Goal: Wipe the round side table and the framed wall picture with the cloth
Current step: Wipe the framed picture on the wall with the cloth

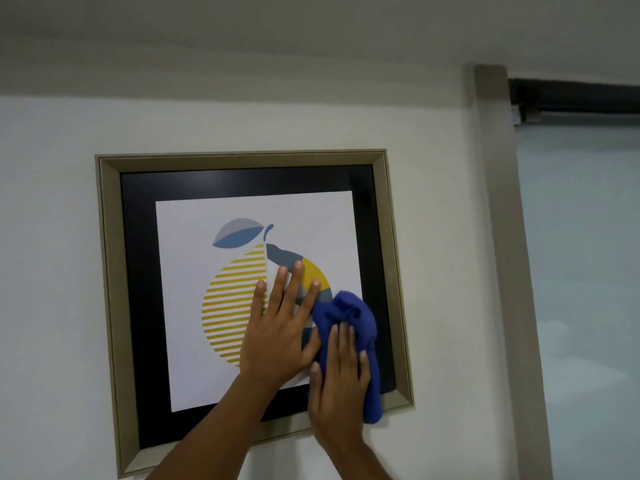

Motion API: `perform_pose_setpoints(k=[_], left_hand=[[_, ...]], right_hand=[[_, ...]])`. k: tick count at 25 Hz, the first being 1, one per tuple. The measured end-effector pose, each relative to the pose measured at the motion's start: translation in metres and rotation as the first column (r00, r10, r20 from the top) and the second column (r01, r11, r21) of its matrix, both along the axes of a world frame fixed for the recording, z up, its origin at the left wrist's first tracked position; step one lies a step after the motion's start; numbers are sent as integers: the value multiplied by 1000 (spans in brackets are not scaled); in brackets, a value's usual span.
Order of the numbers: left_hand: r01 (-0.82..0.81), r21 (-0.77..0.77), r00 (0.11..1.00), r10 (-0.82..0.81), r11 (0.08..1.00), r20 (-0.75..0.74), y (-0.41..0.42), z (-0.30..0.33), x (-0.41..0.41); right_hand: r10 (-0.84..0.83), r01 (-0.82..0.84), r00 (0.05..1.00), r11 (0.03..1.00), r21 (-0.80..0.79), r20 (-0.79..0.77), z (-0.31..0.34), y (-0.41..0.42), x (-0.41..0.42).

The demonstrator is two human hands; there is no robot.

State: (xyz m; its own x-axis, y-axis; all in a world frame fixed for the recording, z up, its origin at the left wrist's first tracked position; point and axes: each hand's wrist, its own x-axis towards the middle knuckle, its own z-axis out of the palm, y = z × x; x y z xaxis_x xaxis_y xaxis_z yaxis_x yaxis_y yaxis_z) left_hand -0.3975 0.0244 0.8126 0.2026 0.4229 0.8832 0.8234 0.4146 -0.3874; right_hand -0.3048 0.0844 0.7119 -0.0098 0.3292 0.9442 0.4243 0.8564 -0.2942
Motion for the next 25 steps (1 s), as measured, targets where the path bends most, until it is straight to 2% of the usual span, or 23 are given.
perform_pose_setpoints(k=[6, 8, 11, 14, 17, 19, 22, 25], left_hand=[[-14, 9, 1000, 14, 1000, 11, 1, 0, -2], [-22, 12, 1000, 22, 1000, 6, 1, 1, 0], [-27, 22, 1000, 27, 999, 3, 1, 1, 1], [-13, 22, 1000, 13, 1000, 5, 3, 1, -1], [-8, 24, 1000, 8, 1000, -2, 5, -2, -4], [-14, 23, 1000, 13, 1000, 10, 6, -3, -3], [-15, 28, 1000, 15, 1000, 9, 7, -3, -2], [-1, 28, 1000, 1, 1000, -9, 5, -4, -3]], right_hand=[[-185, 191, 980, 978, -80, 76, -2, 44, 46], [-187, 194, 972, 980, -40, 139, -2, 49, 56], [-135, 144, 980, 988, -56, 145, 19, 43, 58], [-106, 105, 988, 994, 14, 113, 92, 46, 56], [-153, 143, 984, 984, 103, 96, 201, 54, 53], [-157, 149, 986, 982, 120, 62, 246, 56, 49], [-173, 163, 983, 976, 145, 61, 238, 49, 38], [-130, 109, 988, 969, 220, 84, 219, 53, 46]])
